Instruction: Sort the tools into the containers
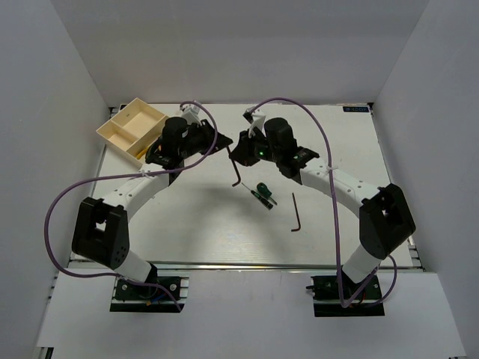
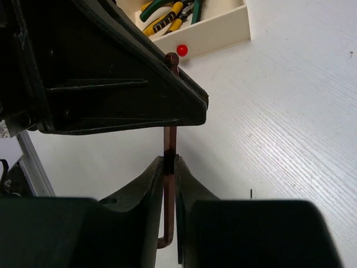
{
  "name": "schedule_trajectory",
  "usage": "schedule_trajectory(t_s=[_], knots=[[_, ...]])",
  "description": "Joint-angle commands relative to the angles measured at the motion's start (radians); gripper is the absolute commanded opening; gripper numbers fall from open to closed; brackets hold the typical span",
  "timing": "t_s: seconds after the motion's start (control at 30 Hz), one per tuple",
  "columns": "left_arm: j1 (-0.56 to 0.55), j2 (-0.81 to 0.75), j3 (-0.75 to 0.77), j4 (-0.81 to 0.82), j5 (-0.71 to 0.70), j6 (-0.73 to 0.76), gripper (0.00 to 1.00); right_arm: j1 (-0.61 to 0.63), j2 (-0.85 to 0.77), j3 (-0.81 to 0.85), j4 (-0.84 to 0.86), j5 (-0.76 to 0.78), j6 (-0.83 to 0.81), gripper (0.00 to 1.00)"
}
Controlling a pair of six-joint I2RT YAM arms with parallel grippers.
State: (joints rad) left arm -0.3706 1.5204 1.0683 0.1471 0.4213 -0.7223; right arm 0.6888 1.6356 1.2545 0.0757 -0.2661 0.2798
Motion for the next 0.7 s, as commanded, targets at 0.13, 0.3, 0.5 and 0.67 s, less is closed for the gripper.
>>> schedule_trajectory(t_s=[0.13, 0.3, 0.5, 0.67], knots=[[0.008, -0.077, -0.034, -0.004, -0.044, 0.018, 0.00, 0.006, -0.085, -0.023, 0.038, 0.014, -0.033, 0.51], [0.029, -0.109, 0.022, -0.136, -0.162, 0.145, 0.00, 0.000, -0.183, -0.122, -0.011, 0.115, -0.091, 0.58], [0.128, -0.080, 0.062, -0.175, -0.165, 0.165, 0.00, 0.000, -0.286, -0.251, -0.074, 0.186, -0.126, 0.59], [0.197, -0.048, 0.113, -0.198, -0.177, 0.185, 0.00, -0.005, -0.394, -0.377, -0.068, 0.228, -0.113, 0.59]])
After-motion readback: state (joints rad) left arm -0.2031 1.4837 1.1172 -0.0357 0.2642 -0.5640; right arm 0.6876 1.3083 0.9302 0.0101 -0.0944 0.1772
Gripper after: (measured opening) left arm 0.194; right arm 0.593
